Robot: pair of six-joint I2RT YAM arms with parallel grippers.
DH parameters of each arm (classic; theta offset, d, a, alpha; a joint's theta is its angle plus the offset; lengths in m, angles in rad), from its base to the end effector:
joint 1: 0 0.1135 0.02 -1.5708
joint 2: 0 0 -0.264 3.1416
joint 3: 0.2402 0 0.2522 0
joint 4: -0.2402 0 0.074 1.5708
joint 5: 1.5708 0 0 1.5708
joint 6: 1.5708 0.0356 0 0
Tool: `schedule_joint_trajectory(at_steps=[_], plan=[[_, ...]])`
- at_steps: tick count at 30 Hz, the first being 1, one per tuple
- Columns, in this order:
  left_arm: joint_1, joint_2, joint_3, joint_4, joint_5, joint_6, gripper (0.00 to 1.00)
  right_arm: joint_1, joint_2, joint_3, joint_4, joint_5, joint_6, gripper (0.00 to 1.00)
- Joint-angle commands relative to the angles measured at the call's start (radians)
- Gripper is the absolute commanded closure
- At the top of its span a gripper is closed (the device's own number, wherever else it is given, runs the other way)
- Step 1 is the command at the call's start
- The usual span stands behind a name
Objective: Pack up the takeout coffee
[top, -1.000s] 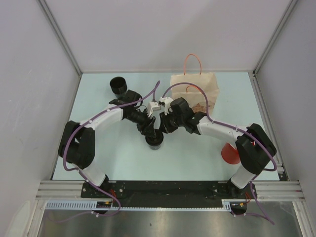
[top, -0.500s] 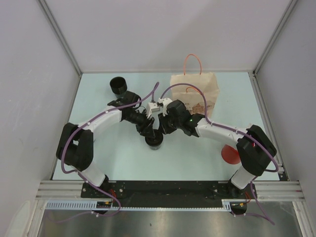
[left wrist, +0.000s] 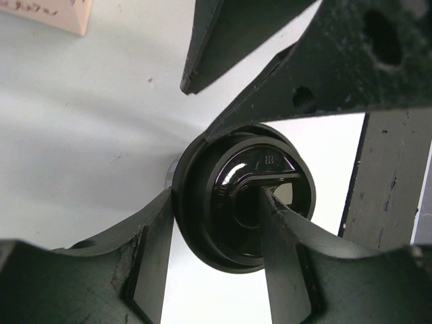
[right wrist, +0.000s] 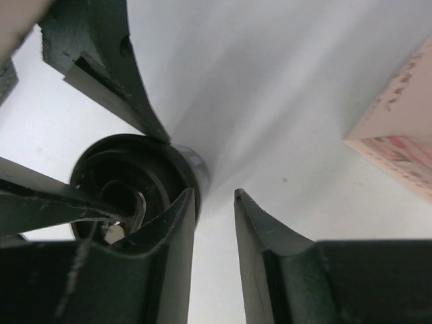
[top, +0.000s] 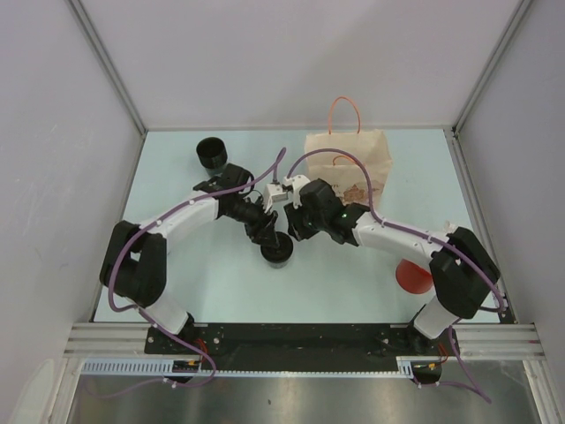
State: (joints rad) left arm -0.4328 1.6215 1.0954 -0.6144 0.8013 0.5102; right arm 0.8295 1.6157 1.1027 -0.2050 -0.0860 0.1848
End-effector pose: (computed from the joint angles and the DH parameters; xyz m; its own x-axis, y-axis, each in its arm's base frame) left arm 0.2766 -0.1560 0.2163 -0.4446 0.5797 -0.6828 0.8949 0.2554 -0.3659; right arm 0.2389 0.2655 0.2373 -0.5797 -0.3621 -0.7299 -0.6837 0.7036 0.1939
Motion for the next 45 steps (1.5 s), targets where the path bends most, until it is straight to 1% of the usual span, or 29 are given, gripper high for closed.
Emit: schedule_joint_trajectory(at_steps=[1, 2, 5, 7, 10, 12, 13, 15, 16, 20, 22, 27, 33, 37, 45], plan=[[-0.064, 0.100, -0.016, -0.028, -0.217, 0.050, 0.46, 0.068, -0.057, 0.000, -0.132, -0.020, -0.343, 0.62], [-0.064, 0.101, -0.011, -0.031, -0.214, 0.050, 0.46, 0.068, -0.068, 0.011, -0.148, -0.026, -0.350, 0.56], [-0.064, 0.103, 0.004, -0.039, -0.211, 0.050, 0.45, 0.066, -0.103, 0.042, -0.160, -0.063, -0.373, 0.45], [-0.064, 0.104, 0.012, -0.047, -0.212, 0.050, 0.45, 0.063, -0.115, 0.054, -0.159, -0.083, -0.389, 0.39], [-0.064, 0.101, 0.017, -0.048, -0.220, 0.050, 0.42, 0.051, -0.134, 0.075, -0.157, -0.118, -0.395, 0.35], [-0.064, 0.097, 0.015, -0.045, -0.226, 0.048, 0.37, 0.036, -0.142, 0.094, -0.162, -0.135, -0.403, 0.34], [-0.064, 0.095, 0.015, -0.042, -0.228, 0.047, 0.32, 0.028, -0.154, 0.112, -0.163, -0.138, -0.406, 0.33], [-0.064, 0.087, 0.018, -0.039, -0.229, 0.048, 0.27, -0.004, -0.165, 0.137, -0.178, -0.179, -0.412, 0.32], [-0.064, 0.086, 0.027, -0.039, -0.232, 0.051, 0.21, -0.015, -0.171, 0.150, -0.195, -0.201, -0.413, 0.31], [-0.061, 0.087, 0.086, -0.059, -0.214, 0.054, 0.12, -0.066, -0.203, 0.215, -0.232, -0.300, -0.424, 0.27], [-0.061, 0.086, 0.131, -0.082, -0.199, 0.059, 0.08, -0.079, -0.211, 0.224, -0.250, -0.313, -0.436, 0.27], [-0.054, 0.092, 0.207, -0.104, -0.218, 0.073, 0.04, -0.090, -0.229, 0.229, -0.283, -0.336, -0.456, 0.26], [-0.024, 0.104, 0.262, -0.133, -0.206, 0.079, 0.03, -0.107, -0.240, 0.229, -0.309, -0.376, -0.485, 0.25], [-0.006, 0.063, 0.284, -0.148, -0.195, 0.086, 0.01, -0.110, -0.257, 0.229, -0.333, -0.396, -0.510, 0.25], [-0.004, -0.043, 0.285, -0.205, -0.177, 0.102, 0.00, -0.136, -0.312, 0.229, -0.376, -0.428, -0.557, 0.25]])
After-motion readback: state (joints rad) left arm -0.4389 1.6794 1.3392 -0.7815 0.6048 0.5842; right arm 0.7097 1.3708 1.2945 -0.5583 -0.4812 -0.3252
